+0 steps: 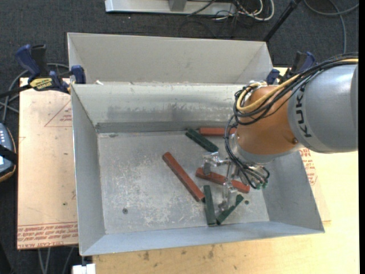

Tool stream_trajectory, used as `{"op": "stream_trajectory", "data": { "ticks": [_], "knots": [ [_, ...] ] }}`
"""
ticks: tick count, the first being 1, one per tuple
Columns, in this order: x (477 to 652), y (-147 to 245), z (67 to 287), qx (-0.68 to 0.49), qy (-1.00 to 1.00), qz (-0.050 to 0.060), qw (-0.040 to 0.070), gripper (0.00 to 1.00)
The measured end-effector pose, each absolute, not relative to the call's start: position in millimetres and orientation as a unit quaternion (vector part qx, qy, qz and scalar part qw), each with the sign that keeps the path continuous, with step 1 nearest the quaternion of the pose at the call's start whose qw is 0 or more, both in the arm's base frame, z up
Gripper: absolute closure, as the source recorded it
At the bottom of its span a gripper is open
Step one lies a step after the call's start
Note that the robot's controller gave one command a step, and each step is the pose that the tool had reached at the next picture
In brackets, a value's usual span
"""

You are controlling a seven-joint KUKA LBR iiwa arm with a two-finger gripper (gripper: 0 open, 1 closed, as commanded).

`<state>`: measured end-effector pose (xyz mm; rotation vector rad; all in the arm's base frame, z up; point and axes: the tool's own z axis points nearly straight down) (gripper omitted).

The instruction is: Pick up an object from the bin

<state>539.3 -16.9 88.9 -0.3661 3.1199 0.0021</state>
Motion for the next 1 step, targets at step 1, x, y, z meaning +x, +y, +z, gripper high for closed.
{"op": "stream_trajectory", "data": {
  "ticks": [1],
  "knots": [
    [523.6,34.1,116.7,-0.235,0.972,0.001,0.001,0.00]
  ]
}}
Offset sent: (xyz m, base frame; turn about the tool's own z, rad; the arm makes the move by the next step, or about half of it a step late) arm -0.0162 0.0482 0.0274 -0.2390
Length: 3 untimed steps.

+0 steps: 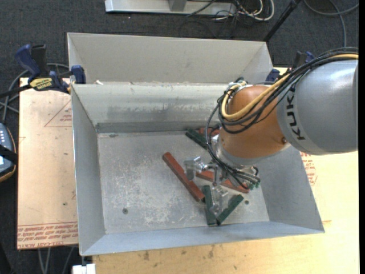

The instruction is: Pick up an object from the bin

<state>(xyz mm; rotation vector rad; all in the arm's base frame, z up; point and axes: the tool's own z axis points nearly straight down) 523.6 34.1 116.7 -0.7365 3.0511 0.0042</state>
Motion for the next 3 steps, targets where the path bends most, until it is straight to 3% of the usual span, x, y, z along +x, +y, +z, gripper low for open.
{"op": "stream_trajectory", "data": {
  "ticks": [1,2,3],
  "knots": [
    [591.9,-7.8,153.0,-0.086,0.996,0.000,0.004,0.00],
    [550.9,-54.4,66.4,-0.109,0.994,0.001,-0.004,0.00],
    [554.7,-51.6,70.8,-0.112,0.994,0.000,0.002,1.00]
  ]
}}
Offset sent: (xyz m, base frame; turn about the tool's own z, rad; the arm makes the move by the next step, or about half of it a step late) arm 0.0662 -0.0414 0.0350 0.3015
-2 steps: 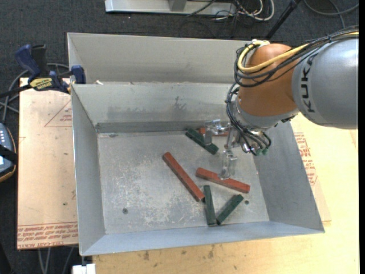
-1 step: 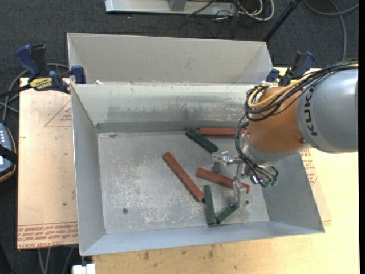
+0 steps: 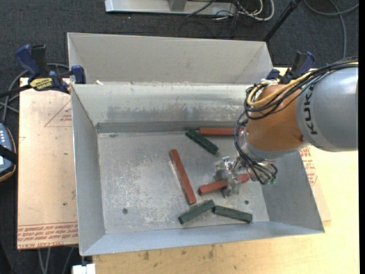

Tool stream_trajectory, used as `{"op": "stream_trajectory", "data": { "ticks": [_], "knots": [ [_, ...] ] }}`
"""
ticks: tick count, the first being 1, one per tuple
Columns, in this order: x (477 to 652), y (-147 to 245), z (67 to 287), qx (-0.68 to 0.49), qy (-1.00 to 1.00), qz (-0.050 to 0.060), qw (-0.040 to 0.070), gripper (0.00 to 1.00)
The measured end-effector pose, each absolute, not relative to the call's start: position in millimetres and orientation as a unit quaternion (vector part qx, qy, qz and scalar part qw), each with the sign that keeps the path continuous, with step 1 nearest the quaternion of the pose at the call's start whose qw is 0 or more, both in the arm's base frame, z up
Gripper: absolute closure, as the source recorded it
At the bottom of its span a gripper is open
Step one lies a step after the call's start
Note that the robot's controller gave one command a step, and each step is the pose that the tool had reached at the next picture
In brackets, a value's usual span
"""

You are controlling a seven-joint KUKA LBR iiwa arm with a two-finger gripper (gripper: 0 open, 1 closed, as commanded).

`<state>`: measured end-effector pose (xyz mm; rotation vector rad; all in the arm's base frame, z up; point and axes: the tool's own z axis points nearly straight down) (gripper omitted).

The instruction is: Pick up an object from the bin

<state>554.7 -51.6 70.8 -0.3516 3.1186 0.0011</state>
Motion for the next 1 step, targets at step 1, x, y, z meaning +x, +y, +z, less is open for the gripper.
{"op": "stream_trajectory", "data": {
  "ticks": [1],
  "knots": [
    [557.2,-54.0,221.6,-0.141,0.990,-0.001,0.006,1.00]
  ]
}}
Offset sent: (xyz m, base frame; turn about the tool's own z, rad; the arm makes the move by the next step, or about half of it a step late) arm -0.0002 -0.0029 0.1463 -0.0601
